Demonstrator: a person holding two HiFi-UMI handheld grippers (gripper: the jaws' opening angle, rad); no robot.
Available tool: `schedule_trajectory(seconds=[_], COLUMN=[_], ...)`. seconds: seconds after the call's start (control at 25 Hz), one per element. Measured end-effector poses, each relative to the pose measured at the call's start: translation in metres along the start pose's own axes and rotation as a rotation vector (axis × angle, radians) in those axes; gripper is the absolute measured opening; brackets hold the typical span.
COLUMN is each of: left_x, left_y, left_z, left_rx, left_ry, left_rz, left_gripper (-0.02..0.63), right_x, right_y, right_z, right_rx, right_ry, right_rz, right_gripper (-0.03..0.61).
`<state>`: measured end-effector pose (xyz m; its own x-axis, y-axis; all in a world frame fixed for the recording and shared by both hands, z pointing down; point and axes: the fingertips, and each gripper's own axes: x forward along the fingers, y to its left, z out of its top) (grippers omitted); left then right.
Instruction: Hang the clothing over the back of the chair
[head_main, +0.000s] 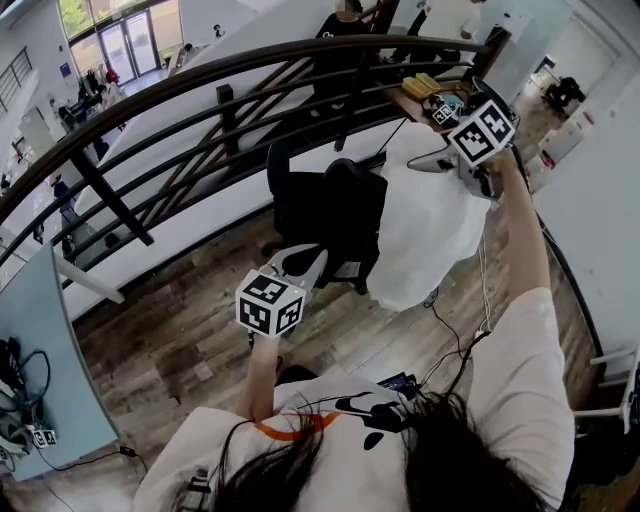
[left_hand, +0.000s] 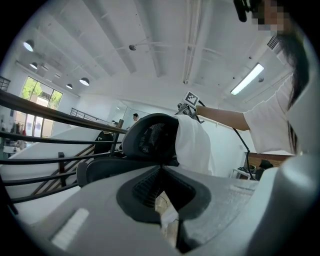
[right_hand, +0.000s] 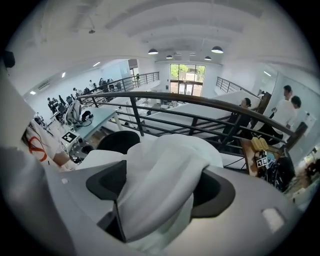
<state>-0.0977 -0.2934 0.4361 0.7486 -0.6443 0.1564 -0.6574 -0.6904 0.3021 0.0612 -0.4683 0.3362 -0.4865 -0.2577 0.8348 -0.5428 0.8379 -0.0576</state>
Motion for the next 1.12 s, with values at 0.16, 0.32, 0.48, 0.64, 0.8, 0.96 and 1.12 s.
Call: schedule_trajectory(seconds=[0.16, 0.32, 0.48, 0.64, 0.8, 0.96, 1.12], left_x=[0.001, 0.002, 0.002, 0.01, 0.027, 0.049, 0.075], left_y=[0.003, 0.001, 0.002, 0.015, 0.021, 0.026, 0.032], left_z=[-0.003, 0.021, 0.067, 0.101, 0.138, 0.178, 0.194], left_rx=[-0.001, -0.003, 0.038, 0.123, 0.142, 0.16, 0.204], left_ry=[0.005, -0.066, -0.158, -0.158, -0.161, -0.171, -0.127], left_rz=[-0.001, -0.046, -0.084, -0.087, -0.159, -0.233, -0.26], left_gripper=[0.0, 0.023, 0.029, 0.057, 0.117, 0.14, 0.155], right_x=[-0.005, -0.002, 0.0, 0.003, 0.007, 0.007, 0.009], right_y=[-0.001, 0.0, 0.0, 0.0, 0.001, 0.0, 0.002], right_z=[-0.002, -0.004, -0.004, -0.004, -0.008, -0.004, -0.006], right_rx=[-0.013, -0.015, -0.004, 0.003, 0.007, -0.005, -0.041], right_ry=[0.011, 0.004, -0.007, -0.026, -0.033, -0.049, -0.045], right_rz=[0.002, 0.013, 0.026, 0.043, 0.07, 0.097, 0.121], right_gripper=[0.423, 0.422, 0.421, 0.419, 0.417, 0.414, 0.413])
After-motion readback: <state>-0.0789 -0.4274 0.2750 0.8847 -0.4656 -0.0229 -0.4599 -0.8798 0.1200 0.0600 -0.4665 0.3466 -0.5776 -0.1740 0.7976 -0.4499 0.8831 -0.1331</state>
